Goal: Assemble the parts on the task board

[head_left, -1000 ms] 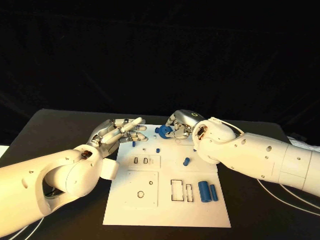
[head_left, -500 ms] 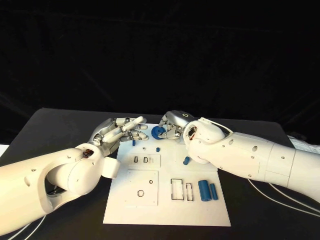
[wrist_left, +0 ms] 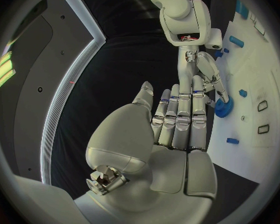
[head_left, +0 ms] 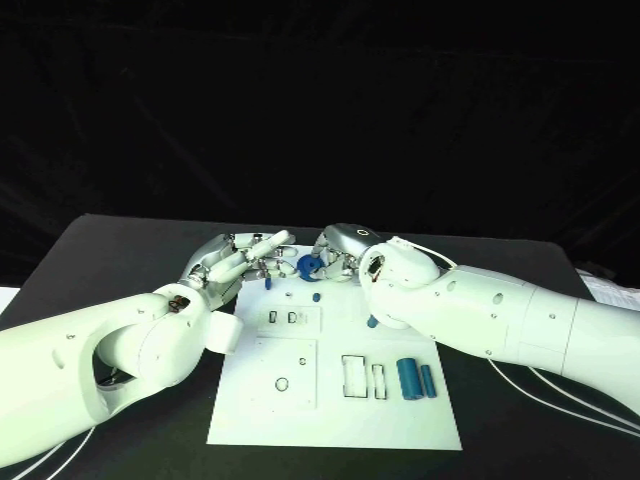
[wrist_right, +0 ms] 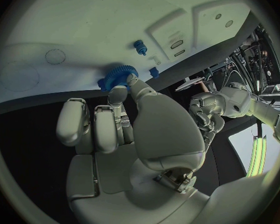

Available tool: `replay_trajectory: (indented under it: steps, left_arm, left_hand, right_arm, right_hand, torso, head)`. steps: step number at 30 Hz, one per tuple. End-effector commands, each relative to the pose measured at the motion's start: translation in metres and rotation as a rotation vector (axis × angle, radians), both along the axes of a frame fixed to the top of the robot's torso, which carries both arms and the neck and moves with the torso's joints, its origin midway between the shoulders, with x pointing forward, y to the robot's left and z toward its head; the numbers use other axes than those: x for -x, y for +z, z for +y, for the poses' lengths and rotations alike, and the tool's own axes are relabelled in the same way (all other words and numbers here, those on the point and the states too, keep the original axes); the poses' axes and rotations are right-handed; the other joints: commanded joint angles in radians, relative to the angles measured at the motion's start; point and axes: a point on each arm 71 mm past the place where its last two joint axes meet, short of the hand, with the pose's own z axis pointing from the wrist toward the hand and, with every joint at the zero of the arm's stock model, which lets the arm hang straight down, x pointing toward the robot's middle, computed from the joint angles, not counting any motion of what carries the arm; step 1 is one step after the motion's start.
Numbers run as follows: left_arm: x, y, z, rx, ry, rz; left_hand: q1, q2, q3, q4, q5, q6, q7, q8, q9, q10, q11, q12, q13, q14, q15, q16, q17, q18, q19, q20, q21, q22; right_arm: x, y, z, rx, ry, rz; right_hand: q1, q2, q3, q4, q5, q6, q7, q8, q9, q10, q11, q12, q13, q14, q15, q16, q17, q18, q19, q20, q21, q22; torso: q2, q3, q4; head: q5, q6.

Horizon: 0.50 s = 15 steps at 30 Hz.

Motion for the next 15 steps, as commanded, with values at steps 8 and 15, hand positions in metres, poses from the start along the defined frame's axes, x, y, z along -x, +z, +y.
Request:
replay_trajectory:
  steps: [8,15]
  left_arm:
    - [0.0006,0.0015,-0.0028,0.011,-0.021,-0.005]
    - [0.0006,0.0014,-0.0027,0.011,-0.022,-0.004]
  left_hand:
    - [0.0,0.006,0.0,-0.004,0.001,0.004,0.001,-0.005,0.0,0.003,-0.003,-0.004,0.001,0.004,0.0,-0.006,-0.001,0.004,-0.003,0.001,-0.006,-0.001]
    - [0.0,0.006,0.0,-0.004,0.001,0.004,0.001,-0.005,0.0,0.003,-0.003,-0.004,0.001,0.004,0.0,-0.006,-0.001,0.004,-0.003,0.001,-0.006,-0.001]
  right_arm:
    - [-0.0026,-0.0042,0.0026,0.027,-0.007,0.004]
    - [-0.0028,-0.0058,0.0038,0.032,-0.003,0.015]
  right_hand:
    - [-0.014,-0.019,0.005,0.008,-0.007,-0.037,0.022,-0.054,-0.014,-0.051,0.018,-0.085,-0.062,0.041,0.013,-0.01,-0.015,-0.002,-0.014,0.016,-0.007,-0.025]
    - [-0.018,-0.031,0.0,0.009,-0.007,-0.092,0.033,-0.06,-0.025,-0.096,0.029,-0.165,-0.127,0.037,0.022,-0.02,-0.028,0.003,-0.03,0.025,-0.02,-0.05]
  torso:
    - [-0.001,-0.0001,-0.001]
    - [-0.001,0.0003,-0.0016]
  head:
    - [0.001,-0.002]
    - [0.001,-0.003]
